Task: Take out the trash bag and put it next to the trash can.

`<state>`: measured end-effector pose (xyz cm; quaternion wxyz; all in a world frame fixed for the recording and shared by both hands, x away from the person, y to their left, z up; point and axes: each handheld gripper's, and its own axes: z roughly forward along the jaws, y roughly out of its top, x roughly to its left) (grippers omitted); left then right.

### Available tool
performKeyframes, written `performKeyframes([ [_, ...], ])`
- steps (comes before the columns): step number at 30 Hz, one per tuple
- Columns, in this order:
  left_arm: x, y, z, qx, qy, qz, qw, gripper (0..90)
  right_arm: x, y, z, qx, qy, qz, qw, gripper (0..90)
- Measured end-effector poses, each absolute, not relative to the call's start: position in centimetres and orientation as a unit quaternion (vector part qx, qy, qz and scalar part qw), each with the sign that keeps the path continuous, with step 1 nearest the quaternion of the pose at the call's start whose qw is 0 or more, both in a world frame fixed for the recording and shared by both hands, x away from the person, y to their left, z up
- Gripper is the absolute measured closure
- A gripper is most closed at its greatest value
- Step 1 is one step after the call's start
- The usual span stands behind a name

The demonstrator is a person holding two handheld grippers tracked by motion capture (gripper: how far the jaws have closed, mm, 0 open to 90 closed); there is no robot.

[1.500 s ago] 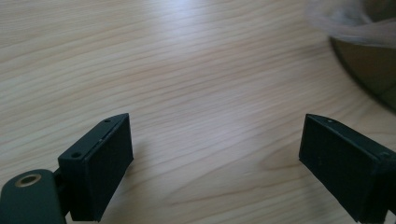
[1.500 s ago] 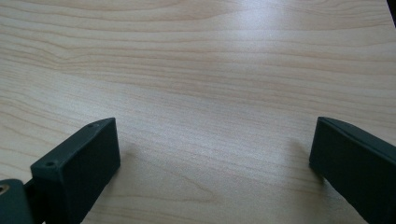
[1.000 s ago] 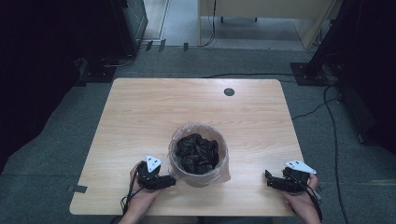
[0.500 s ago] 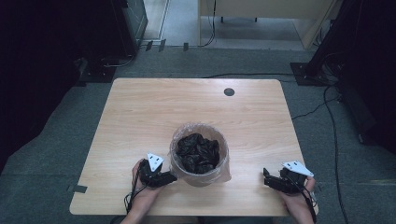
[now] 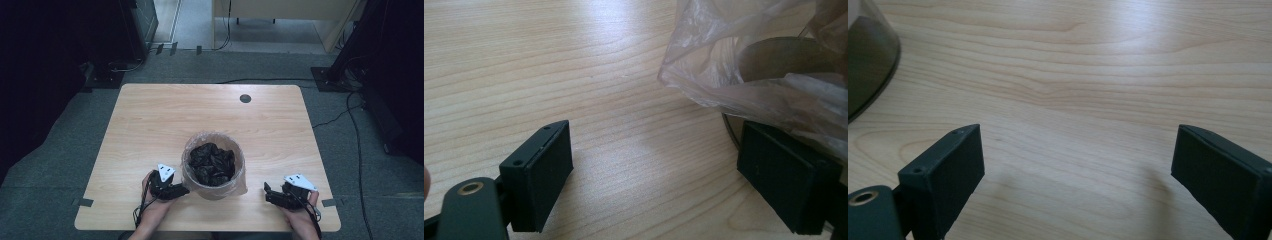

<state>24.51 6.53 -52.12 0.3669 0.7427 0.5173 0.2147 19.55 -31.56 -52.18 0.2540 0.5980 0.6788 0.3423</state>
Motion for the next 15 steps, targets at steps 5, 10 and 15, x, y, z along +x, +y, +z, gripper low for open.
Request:
performKeyframes([
  [5,24.6,6.5,-52.1,0.743,0.519,0.212,0.366,14.2,19.6,-30.1,-52.2,0.592,0.685,0.348,0.244,6.9],
  [10,24.7,6.6,-52.2,0.742,0.523,0.208,0.364,14.3,19.8,-28.4,-52.3,0.585,0.691,0.35,0.239,6.9],
  [15,24.8,6.5,-52.2,0.739,0.529,0.209,0.361,14.2,20.0,-27.4,-52.4,0.587,0.688,0.356,0.236,6.9],
])
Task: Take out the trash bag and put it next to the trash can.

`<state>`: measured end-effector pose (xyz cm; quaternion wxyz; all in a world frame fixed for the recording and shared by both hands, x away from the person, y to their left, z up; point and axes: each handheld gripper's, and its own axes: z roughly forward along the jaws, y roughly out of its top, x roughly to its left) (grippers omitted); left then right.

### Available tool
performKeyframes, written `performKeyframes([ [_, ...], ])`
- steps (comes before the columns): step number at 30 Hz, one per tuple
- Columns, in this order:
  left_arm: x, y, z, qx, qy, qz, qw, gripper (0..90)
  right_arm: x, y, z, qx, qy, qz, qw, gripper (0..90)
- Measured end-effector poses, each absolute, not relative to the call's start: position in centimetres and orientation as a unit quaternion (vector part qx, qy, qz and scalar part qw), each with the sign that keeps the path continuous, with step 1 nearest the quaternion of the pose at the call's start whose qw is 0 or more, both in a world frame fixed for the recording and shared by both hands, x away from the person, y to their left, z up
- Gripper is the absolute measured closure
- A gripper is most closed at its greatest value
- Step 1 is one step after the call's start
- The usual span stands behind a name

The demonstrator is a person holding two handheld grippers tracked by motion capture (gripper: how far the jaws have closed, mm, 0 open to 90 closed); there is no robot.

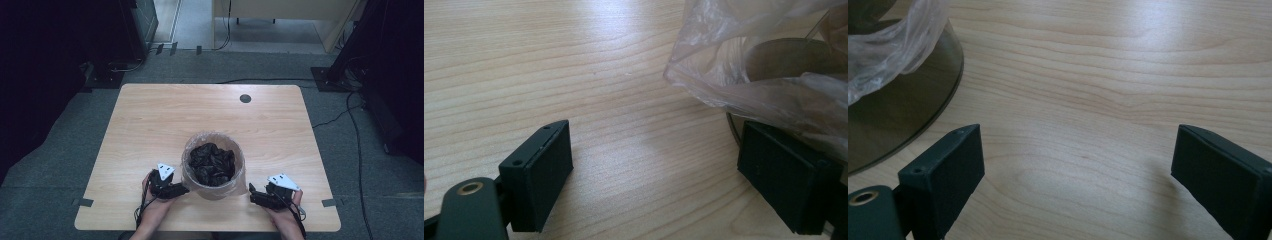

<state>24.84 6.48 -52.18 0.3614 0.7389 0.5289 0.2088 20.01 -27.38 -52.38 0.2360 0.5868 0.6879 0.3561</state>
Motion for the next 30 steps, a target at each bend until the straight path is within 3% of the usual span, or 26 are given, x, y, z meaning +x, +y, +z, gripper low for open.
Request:
performKeyframes([
  [15,25.0,6.1,-52.2,0.745,0.526,0.219,0.348,14.5,20.8,-25.0,-52.6,0.575,0.71,0.319,0.254,6.9],
  [20,24.4,5.7,-52.0,0.738,0.516,0.257,0.351,15.1,20.5,-24.3,-52.5,0.568,0.702,0.334,0.269,6.9],
  [27,23.5,5.7,-50.8,0.735,0.495,0.271,0.376,26.4,19.8,-23.1,-52.0,0.576,0.675,0.38,0.262,7.7],
  [30,23.1,5.9,-50.1,0.737,0.48,0.273,0.391,33.4,19.5,-22.9,-51.6,0.571,0.671,0.39,0.268,16.8],
])
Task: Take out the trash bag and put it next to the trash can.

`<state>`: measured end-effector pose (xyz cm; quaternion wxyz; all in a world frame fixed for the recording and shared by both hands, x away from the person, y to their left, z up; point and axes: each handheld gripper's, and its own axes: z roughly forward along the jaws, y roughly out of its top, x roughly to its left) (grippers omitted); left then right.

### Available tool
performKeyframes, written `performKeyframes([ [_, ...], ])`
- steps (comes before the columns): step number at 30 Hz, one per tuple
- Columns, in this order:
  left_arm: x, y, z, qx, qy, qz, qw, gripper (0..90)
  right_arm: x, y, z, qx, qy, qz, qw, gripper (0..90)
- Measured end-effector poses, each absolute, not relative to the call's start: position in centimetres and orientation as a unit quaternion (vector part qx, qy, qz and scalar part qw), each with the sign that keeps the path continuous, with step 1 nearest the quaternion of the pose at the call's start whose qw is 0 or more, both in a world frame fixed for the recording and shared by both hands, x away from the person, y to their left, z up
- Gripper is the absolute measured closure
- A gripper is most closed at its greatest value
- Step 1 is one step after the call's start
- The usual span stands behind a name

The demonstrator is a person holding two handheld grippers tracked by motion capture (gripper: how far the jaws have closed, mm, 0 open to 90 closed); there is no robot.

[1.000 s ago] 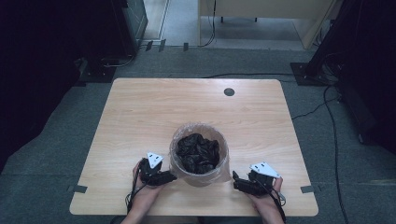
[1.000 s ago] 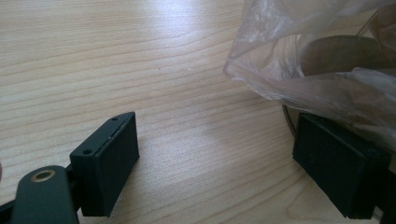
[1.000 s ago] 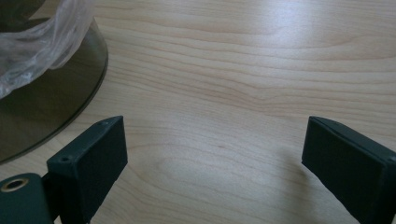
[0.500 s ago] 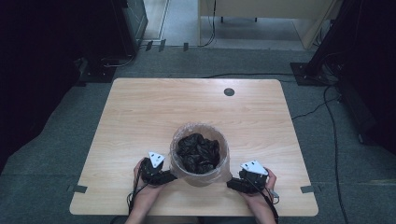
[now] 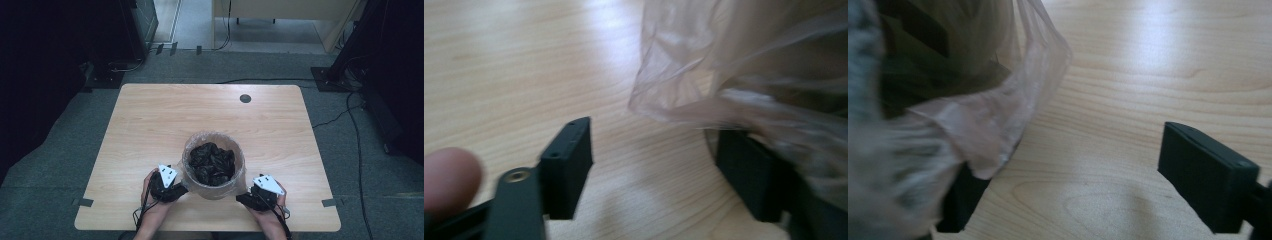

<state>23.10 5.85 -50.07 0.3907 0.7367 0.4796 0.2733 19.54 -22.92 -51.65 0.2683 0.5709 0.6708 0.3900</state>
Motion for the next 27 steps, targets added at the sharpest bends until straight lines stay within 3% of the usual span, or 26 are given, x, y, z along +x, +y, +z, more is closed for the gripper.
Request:
performKeyframes([
  [3,22.8,6.0,-49.5,0.735,0.474,0.27,0.403,42.9,19.2,-22.8,-51.2,0.558,0.669,0.404,0.278,29.6],
  [8,22.6,6.0,-48.4,0.734,0.465,0.252,0.426,55.8,18.7,-22.8,-50.3,0.546,0.664,0.422,0.288,60.2],
  [12,22.3,6.2,-47.0,0.731,0.453,0.235,0.453,70.1,18.4,-23.3,-49.2,0.541,0.653,0.443,0.291,77.8],
  [19,21.7,6.7,-44.2,0.721,0.444,0.207,0.49,83.6,17.9,-22.9,-47.2,0.511,0.657,0.476,0.284,90.0],
  [27,21.1,6.8,-41.2,0.716,0.43,0.224,0.503,87.6,17.6,-23.0,-44.7,0.512,0.64,0.503,0.273,90.0],
])
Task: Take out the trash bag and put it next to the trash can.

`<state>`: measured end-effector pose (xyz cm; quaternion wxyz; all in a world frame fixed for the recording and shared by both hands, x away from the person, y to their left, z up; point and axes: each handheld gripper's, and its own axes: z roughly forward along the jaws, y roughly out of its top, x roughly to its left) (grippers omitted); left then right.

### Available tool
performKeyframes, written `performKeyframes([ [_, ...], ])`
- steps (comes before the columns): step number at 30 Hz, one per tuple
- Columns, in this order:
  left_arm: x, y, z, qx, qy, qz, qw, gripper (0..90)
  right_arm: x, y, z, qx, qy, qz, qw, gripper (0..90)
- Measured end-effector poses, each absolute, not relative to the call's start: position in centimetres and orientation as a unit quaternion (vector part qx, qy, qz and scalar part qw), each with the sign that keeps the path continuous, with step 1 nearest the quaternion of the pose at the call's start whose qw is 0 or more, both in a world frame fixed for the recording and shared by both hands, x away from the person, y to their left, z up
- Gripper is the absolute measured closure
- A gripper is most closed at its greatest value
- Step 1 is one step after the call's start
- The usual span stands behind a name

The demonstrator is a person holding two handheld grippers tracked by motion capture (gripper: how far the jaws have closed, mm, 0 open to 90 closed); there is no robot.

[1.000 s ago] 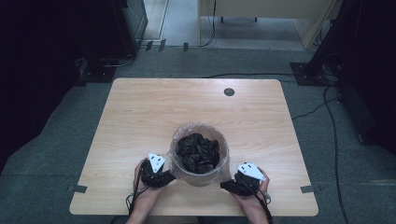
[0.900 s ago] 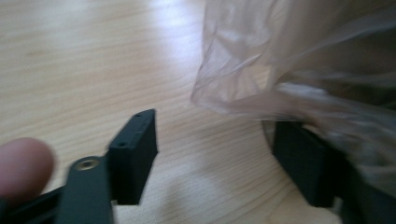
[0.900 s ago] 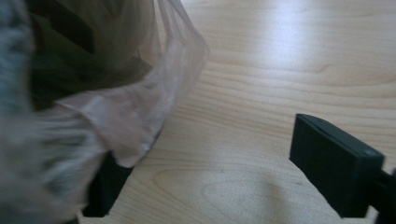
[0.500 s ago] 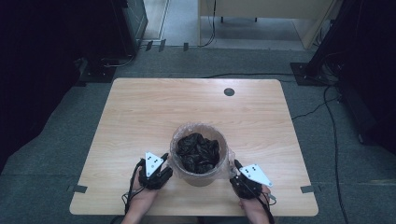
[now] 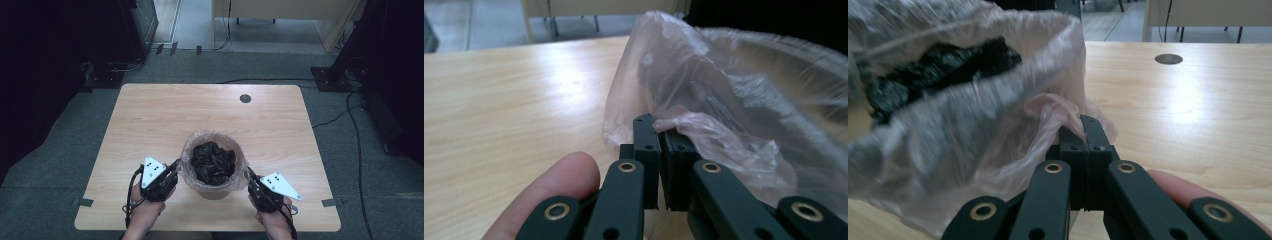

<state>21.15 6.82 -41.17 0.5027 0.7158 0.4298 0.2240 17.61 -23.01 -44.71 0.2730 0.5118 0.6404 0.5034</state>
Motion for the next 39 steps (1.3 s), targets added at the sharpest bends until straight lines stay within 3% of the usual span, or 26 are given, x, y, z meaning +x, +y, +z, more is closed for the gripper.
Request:
performKeyframes([
  [12,21.4,5.1,-37.5,0.724,0.391,0.23,0.52,88.8,18.3,-22.9,-40.5,0.493,0.633,0.525,0.283,90.0],
  [22,21.4,1.8,-34.7,0.73,0.33,0.154,0.578,88.9,20.3,-18.9,-35.2,0.419,0.663,0.551,0.286,90.0],
  [26,21.3,1.7,-35.4,0.732,0.317,0.181,0.576,87.8,20.9,-17.8,-33.5,0.402,0.655,0.566,0.299,90.0],
  [29,22.4,2.5,-37.4,0.725,0.358,0.163,0.566,87.1,21.2,-18.1,-34.6,0.424,0.659,0.549,0.289,71.4],
  [33,22.7,2.8,-38.2,0.73,0.359,0.172,0.555,85.4,20.9,-19.3,-37.4,0.453,0.667,0.531,0.262,54.3],
  [39,22.6,2.7,-38.2,0.728,0.356,0.174,0.559,82.6,20.1,-21.9,-38.7,0.485,0.665,0.513,0.245,46.8],
])
